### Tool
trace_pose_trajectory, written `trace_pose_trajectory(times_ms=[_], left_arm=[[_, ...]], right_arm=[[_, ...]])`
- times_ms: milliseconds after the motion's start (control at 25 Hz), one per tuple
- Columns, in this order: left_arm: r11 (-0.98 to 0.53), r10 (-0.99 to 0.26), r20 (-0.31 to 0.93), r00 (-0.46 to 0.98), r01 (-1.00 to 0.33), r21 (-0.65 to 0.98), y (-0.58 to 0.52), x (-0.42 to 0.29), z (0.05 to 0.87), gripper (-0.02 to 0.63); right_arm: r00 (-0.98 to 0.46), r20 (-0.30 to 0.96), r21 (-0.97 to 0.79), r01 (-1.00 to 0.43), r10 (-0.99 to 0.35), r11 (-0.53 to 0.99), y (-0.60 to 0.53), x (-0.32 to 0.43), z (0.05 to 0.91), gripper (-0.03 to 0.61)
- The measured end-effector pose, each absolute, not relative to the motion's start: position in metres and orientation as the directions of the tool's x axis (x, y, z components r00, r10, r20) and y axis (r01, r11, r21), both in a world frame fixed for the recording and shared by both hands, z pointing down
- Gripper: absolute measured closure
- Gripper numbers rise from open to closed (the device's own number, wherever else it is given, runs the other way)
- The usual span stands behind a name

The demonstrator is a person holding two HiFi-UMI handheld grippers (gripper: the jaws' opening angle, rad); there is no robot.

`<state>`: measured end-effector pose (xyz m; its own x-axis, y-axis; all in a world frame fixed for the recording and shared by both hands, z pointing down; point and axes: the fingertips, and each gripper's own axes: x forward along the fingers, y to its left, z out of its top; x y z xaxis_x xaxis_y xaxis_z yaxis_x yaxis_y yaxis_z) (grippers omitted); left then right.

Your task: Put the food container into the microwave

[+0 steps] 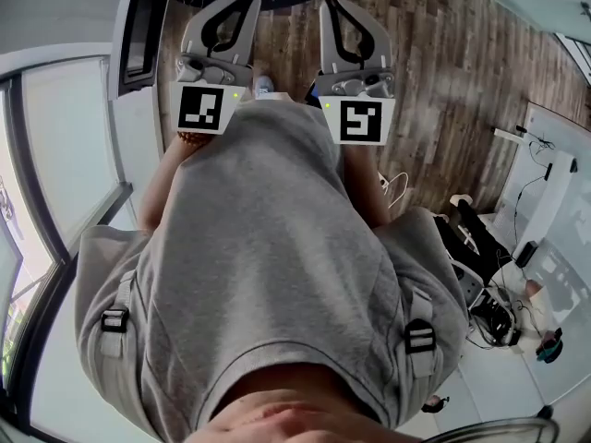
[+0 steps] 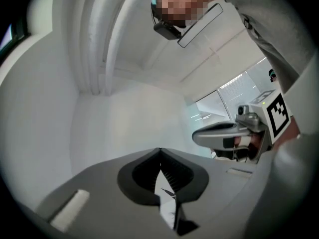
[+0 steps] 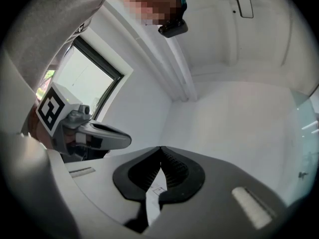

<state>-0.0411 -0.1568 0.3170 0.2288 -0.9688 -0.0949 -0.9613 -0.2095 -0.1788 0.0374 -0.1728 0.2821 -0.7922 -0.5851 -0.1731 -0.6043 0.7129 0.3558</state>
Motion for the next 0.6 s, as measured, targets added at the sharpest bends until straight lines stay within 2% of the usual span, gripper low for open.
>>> trace_pose_trajectory(times_ms=[120,280,600], left_arm=[[-0.176,-0.972,-0.118,0.201,-0.964,-0.198,-0.157,-0.046,0.32,0.612],[-0.138,-0.986,-0.067,0.15,-0.977,-0.162,-0.157,-0.057,0.342,0.612],[-0.093,-0.995,-0.027,0.098,-0.987,-0.13,-0.157,-0.075,0.377,0.611]], right_arm=[[-0.809,-0.123,0.31,-0.582,-0.576,0.752,-0.171,0.015,0.308,0.568],[-0.814,0.044,0.22,-0.558,-0.58,0.8,-0.169,-0.002,0.359,0.566],[-0.839,0.068,0.139,-0.528,-0.54,0.838,-0.167,-0.021,0.391,0.568]])
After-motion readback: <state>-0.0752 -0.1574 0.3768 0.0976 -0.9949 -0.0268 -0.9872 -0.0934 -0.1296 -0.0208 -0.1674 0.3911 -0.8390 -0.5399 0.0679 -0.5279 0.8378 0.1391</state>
